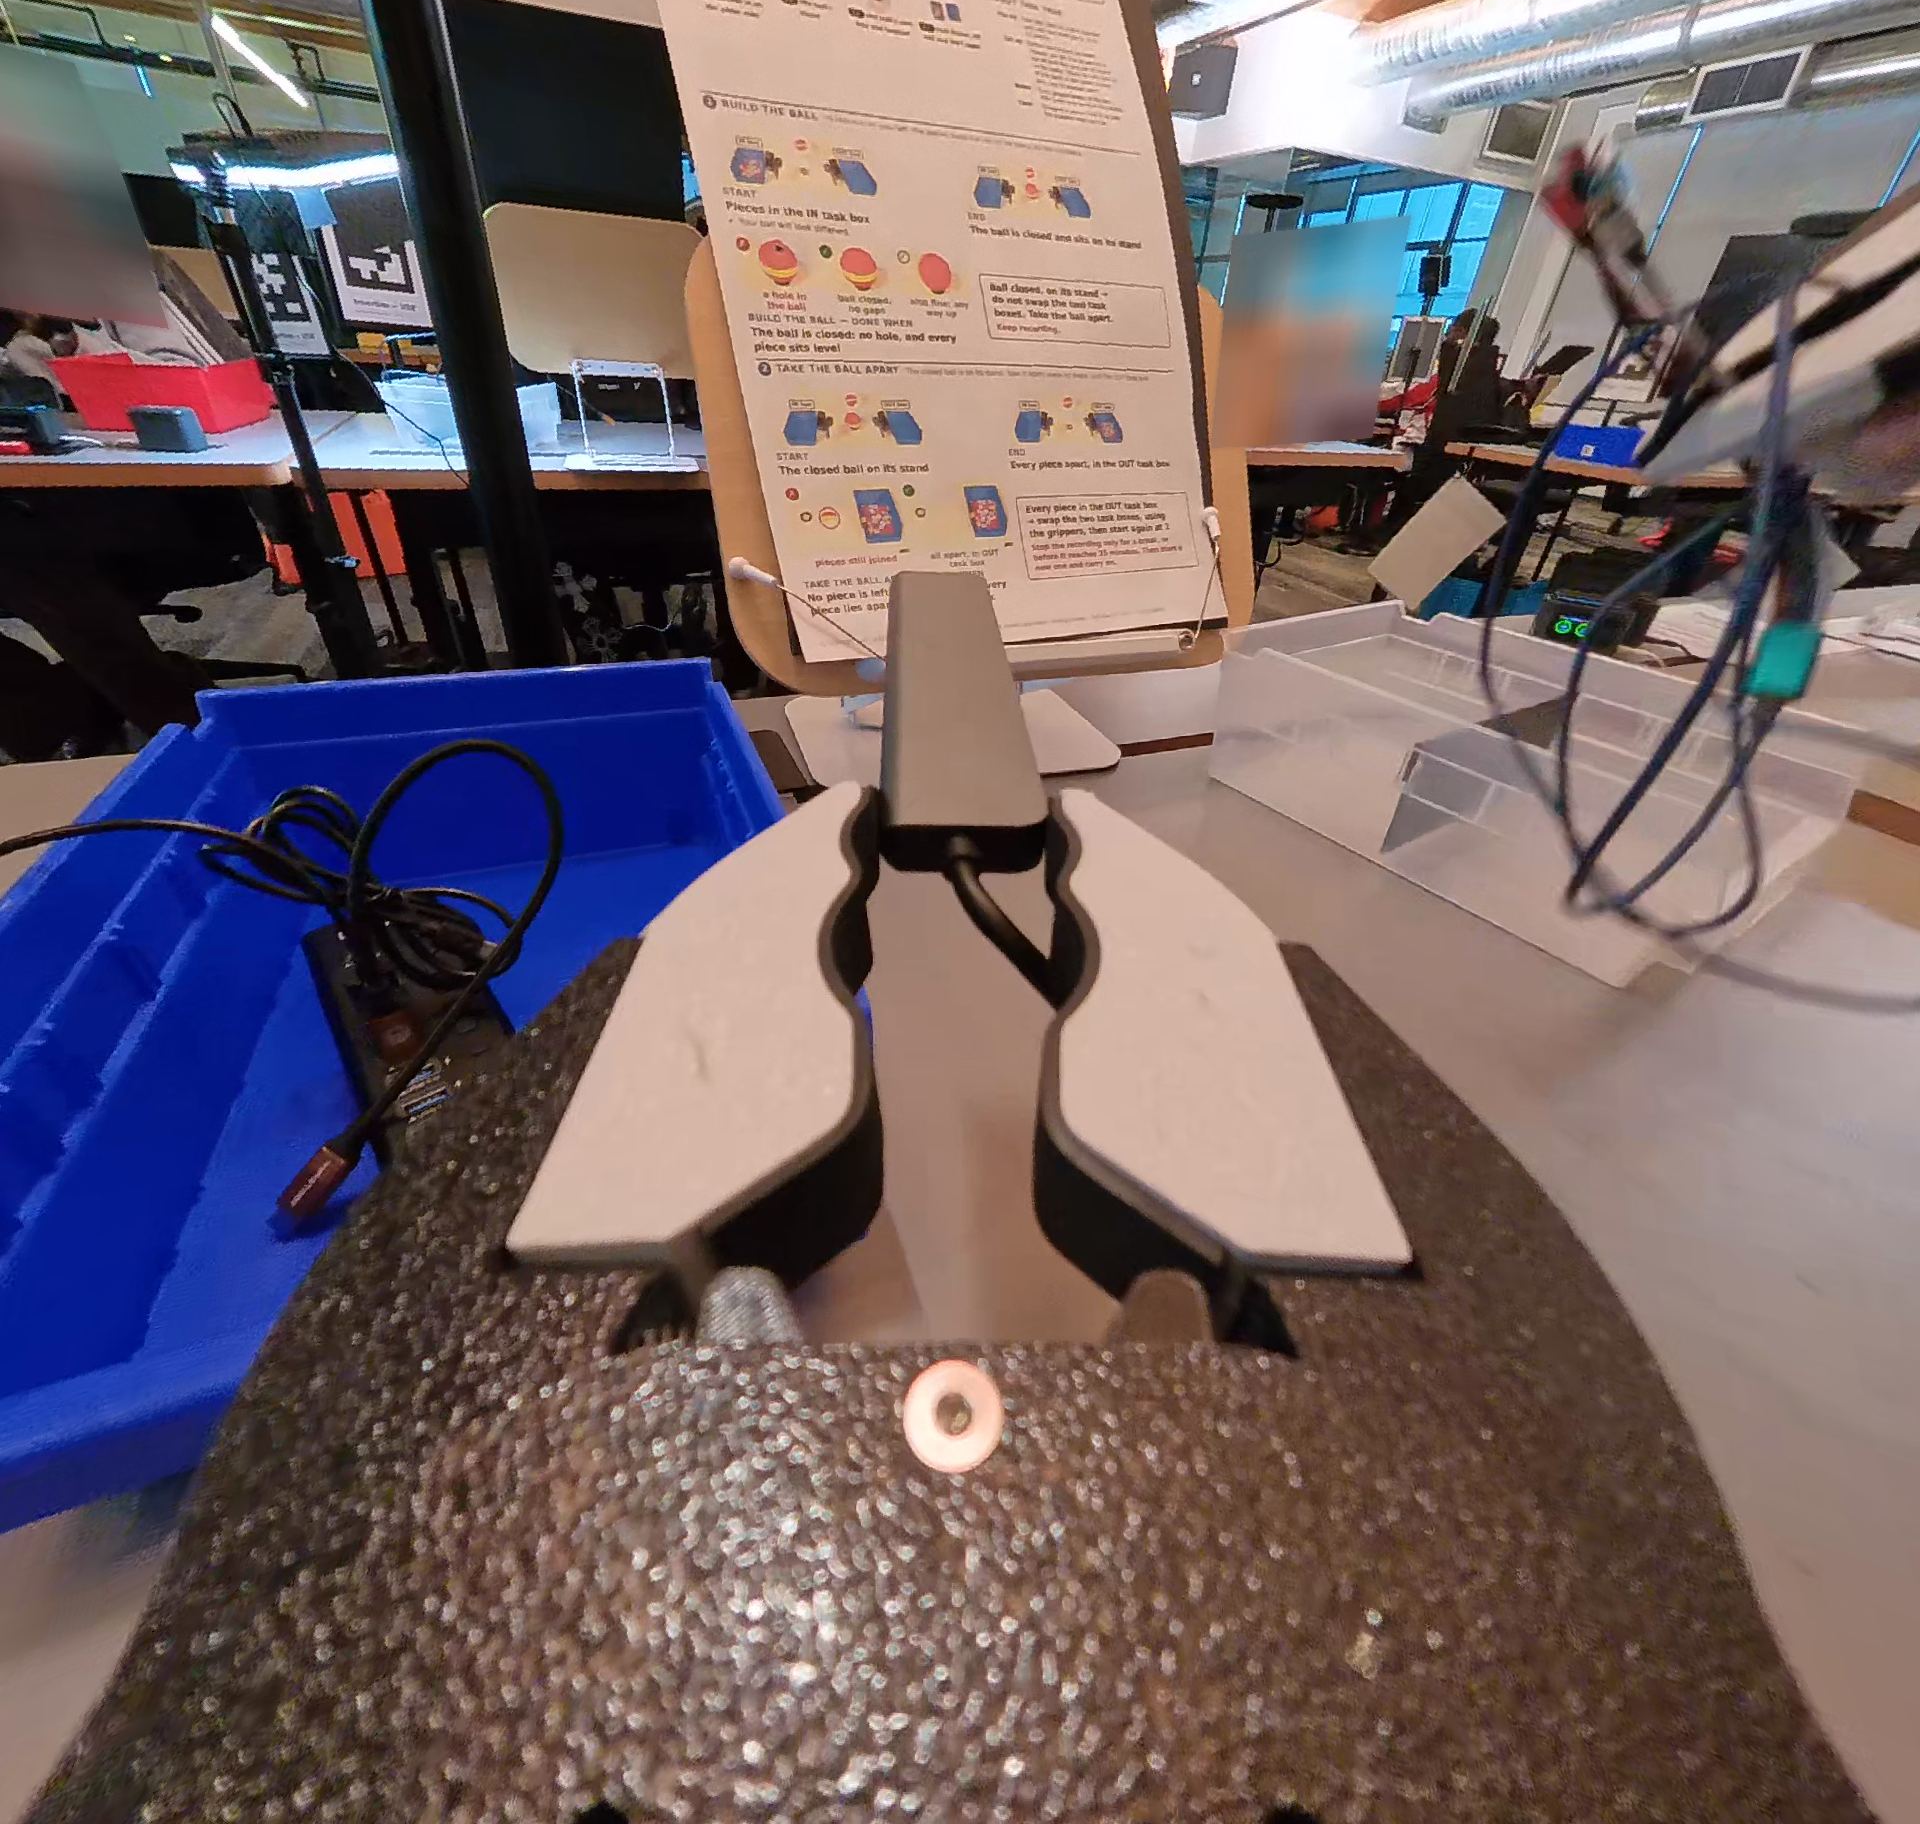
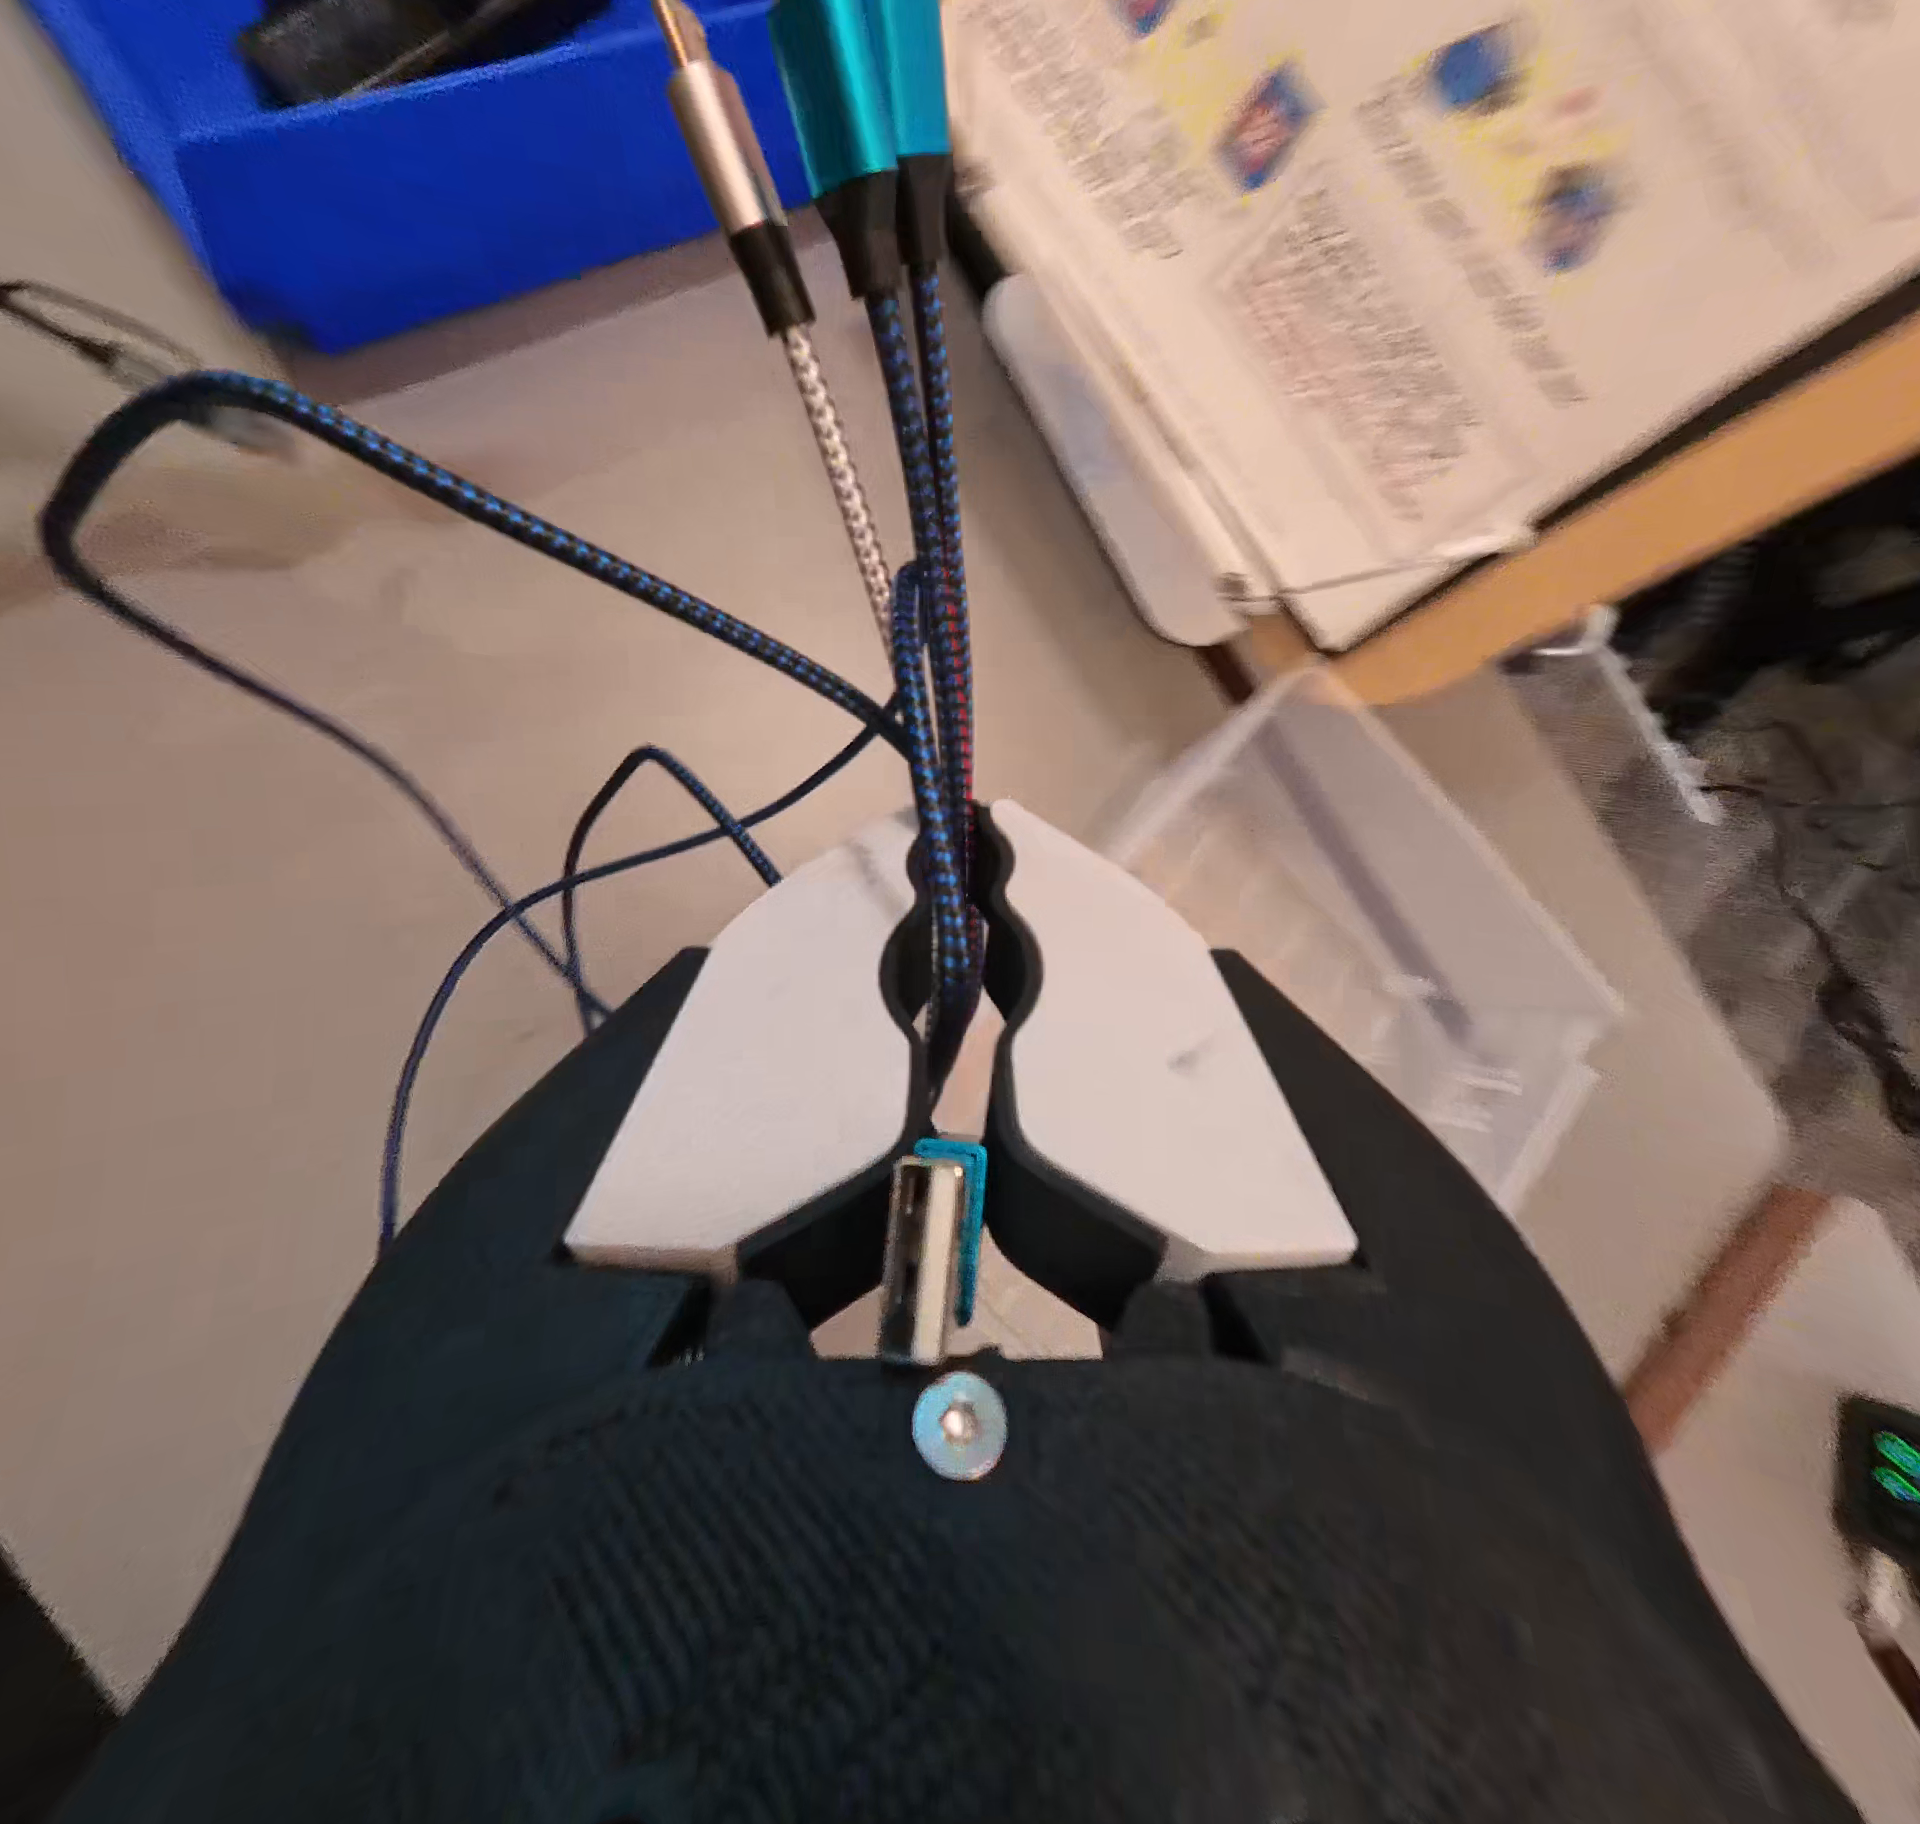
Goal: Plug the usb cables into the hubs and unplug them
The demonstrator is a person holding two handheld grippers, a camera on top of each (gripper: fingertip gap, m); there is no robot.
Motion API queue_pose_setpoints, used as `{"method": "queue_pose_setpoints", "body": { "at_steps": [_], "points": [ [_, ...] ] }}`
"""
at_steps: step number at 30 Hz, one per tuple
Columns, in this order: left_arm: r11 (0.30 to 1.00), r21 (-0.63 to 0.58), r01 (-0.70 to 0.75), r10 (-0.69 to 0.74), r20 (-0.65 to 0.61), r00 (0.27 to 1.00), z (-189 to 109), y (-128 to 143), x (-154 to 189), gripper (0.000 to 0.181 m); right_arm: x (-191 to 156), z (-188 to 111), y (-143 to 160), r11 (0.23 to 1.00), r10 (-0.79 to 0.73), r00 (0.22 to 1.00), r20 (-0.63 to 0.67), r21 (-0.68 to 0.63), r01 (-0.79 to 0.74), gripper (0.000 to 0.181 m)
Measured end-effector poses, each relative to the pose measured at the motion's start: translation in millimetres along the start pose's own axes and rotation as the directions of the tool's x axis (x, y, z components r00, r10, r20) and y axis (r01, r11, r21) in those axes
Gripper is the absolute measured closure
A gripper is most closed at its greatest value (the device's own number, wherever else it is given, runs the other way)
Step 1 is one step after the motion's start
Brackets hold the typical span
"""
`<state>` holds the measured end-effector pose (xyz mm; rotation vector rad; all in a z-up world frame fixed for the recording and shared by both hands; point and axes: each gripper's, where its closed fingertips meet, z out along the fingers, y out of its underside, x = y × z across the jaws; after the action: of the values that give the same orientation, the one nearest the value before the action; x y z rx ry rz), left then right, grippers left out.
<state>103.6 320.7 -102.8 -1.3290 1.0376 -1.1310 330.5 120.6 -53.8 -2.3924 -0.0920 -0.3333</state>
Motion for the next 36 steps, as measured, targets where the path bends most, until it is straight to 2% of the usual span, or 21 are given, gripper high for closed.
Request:
{"method": "queue_pose_setpoints", "body": {
  "at_steps": [3,5,8,11,15,18,20,22,25,29,33,36],
  "points": [
    [1.0,0.0,-0.007,0.007,-0.001,1.0,0.6,-0.2,1.5,0.152,61.0,-42.0,1.1,0.999,0.002,0.971,-0.24,0.044,0.009,0.177],
    [1.0,-0.003,-0.007,0.007,-0.008,1.0,1.8,0.8,3.6,0.152,104.7,-65.8,12.4,0.998,0.004,0.899,-0.438,0.052,0.021,0.177],
    [1.0,-0.01,-0.004,0.003,-0.017,1.0,4.9,3.9,7.9,0.152,134.6,-69.1,36.9,0.989,0.059,0.842,-0.537,0.144,0.022,0.177],
    [1.0,-0.019,-0.016,0.016,-0.031,0.999,8.2,6.3,15.0,0.152,146.2,-52.3,77.5,0.975,0.12,0.797,-0.592,0.22,0.016,0.177],
    [0.999,-0.026,-0.039,0.037,-0.059,0.998,12.0,7.6,27.6,0.152,131.4,-11.1,140.8,0.973,0.158,0.813,-0.561,0.229,-0.031,0.177],
    [0.998,-0.021,-0.062,0.06,-0.078,0.995,13.8,7.6,35.6,0.152,125.6,-3.4,169.0,0.983,0.1,0.787,-0.609,0.181,0.016,0.177],
    [0.997,-0.022,-0.069,0.067,-0.09,0.994,15.2,8.6,39.5,0.152,127.7,-4.0,184.1,0.994,0.015,0.766,-0.643,0.09,0.056,0.177],
    [0.997,-0.027,-0.068,0.065,-0.094,0.993,16.6,10.4,41.0,0.152,130.7,-0.5,200.7,0.993,-0.118,0.759,-0.641,-0.064,0.101,0.176],
    [0.997,-0.031,-0.066,0.063,-0.093,0.994,17.2,11.8,40.9,0.152,127.6,10.3,206.8,0.955,-0.294,0.776,-0.557,-0.205,0.214,0.176],
    [0.997,-0.038,-0.061,0.057,-0.093,0.994,17.8,13.5,40.0,0.152,129.9,32.7,218.2,0.875,-0.447,0.785,-0.43,-0.393,0.283,0.174],
    [0.996,-0.049,-0.067,0.062,-0.097,0.993,19.3,17.0,41.8,0.152,120.6,67.4,235.1,0.888,-0.349,0.882,-0.317,-0.412,0.204,0.174],
    [0.996,-0.052,-0.075,0.07,-0.1,0.993,19.7,17.4,43.3,0.152,134.4,65.6,236.3,0.884,-0.338,0.875,-0.347,-0.435,0.169,0.166]
  ]
}}
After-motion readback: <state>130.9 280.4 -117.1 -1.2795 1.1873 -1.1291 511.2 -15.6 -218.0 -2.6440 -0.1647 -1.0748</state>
